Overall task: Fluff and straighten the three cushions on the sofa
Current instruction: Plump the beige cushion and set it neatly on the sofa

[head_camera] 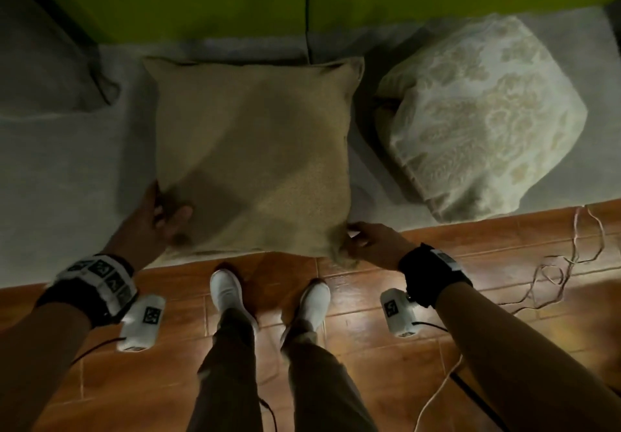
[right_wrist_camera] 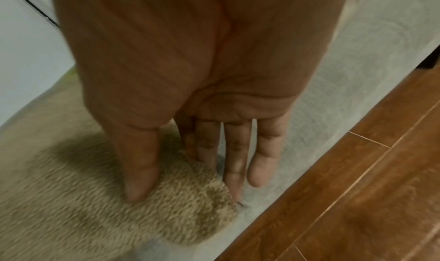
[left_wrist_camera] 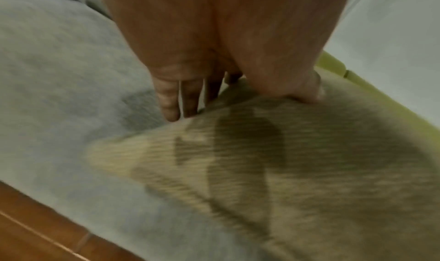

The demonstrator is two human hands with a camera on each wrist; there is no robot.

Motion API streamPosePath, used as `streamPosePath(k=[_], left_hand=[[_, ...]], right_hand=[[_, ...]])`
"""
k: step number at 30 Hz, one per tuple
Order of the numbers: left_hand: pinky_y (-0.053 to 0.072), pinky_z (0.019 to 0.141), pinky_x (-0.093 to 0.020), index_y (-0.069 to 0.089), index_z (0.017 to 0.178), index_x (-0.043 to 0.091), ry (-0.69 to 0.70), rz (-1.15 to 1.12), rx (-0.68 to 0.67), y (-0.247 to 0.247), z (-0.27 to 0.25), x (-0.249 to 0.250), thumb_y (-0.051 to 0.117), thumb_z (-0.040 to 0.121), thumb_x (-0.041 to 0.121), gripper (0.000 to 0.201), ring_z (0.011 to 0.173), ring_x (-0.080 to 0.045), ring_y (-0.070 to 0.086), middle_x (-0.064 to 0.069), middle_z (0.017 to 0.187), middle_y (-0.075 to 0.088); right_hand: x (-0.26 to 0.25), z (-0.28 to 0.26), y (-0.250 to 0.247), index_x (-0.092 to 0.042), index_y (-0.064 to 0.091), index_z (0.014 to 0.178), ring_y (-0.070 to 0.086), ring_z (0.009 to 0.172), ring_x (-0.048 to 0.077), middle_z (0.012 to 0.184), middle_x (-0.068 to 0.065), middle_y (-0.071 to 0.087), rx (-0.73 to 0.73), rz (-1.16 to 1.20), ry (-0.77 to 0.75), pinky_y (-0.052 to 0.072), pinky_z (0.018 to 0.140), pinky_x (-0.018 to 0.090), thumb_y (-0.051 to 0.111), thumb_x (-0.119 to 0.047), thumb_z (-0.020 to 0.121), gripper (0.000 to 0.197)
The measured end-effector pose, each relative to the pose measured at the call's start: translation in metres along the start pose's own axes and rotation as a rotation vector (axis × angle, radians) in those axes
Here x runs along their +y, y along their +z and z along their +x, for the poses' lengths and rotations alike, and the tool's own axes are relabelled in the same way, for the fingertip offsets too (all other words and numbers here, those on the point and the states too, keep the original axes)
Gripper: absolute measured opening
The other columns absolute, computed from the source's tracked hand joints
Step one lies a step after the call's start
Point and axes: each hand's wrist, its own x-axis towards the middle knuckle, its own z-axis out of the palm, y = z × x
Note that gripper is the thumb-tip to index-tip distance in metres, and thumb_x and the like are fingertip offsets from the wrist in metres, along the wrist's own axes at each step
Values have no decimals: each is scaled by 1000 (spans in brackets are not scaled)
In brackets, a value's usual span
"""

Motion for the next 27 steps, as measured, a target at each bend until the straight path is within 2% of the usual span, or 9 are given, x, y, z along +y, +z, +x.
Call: streamPosePath(k=[3, 5, 9, 12, 14, 17, 22, 25, 27], left_hand=[[41, 101, -42, 45, 143, 30, -121, 198, -132, -5, -13, -28, 53, 57, 90, 105, 124, -29, 55, 1, 136, 57], [49, 90, -42, 61, 121, 30, -128, 269, -140, -11, -14, -53, 56, 56, 85, 86, 103, -27, 66, 1, 114, 69], [53, 62, -22, 71, 84, 21, -170, 162, -15, -17, -20, -67, 78, 77, 48, 29, 72, -23, 70, 0, 73, 73], [48, 47, -9, 69, 94, -3, -260, 90, -21, -19, -25, -75, 79, 82, 16, 24, 66, -23, 66, -18, 84, 72], [59, 60, -24, 71, 99, 4, -286, 75, -42, -20, -28, -76, 84, 77, 21, 30, 73, -27, 70, -19, 92, 73], [50, 89, -35, 65, 120, 23, -188, 194, 54, -20, -30, -61, 80, 78, 31, 45, 100, -28, 66, -8, 120, 68], [24, 116, -48, 16, 155, 36, 199, 146, 337, -11, -26, 18, 54, 98, 42, 70, 146, -29, 25, -1, 165, 7], [12, 119, -54, 1, 155, 46, 434, 313, 228, 10, 2, 53, 44, 94, 63, 77, 153, -30, -4, 3, 166, -14], [12, 118, -62, -9, 152, 51, 415, 462, 117, 24, 22, 45, 26, 82, 84, 85, 151, -31, -14, 4, 165, -20]], right_hand=[[10, 6, 6, -25, 52, 144, 68, 106, 20, 121, 1, 69, 24, 24, 13, 51, 100, 41, 82, -35, 82, 70], [16, 7, 6, -25, 63, 126, 68, 98, 19, 110, -1, 70, 117, 62, 29, 54, 91, 37, 88, -30, 77, 55], [34, 6, 7, -25, 68, 99, 70, 92, 20, 97, 0, 73, 233, 178, 65, 58, 85, 39, 93, -27, 69, 39], [40, 6, 10, -28, 66, 97, 71, 89, 22, 94, 0, 73, 246, 158, 100, 59, 82, 41, 89, -26, 76, 31], [37, 6, 13, -29, 63, 102, 70, 96, 23, 101, -2, 71, 248, 25, 105, 57, 85, 37, 80, -18, 85, 27], [21, 0, 13, -22, 57, 135, 62, 120, 31, 132, 9, 62, 431, -94, -42, 50, 96, 35, 63, -3, 93, 46], [-74, -25, 1, -36, 16, 161, 9, 155, 20, 169, -4, 11, 689, -245, -464, 13, 123, 45, 40, -50, 104, 63], [-125, -1, 4, -39, 2, 161, -10, 156, 25, 169, -4, -7, 648, -449, -574, 0, 125, 55, 23, -67, 100, 70], [-128, 22, 12, -41, -7, 160, -16, 156, 28, 171, -2, -14, 551, -608, -500, -4, 124, 60, 20, -74, 97, 76]])
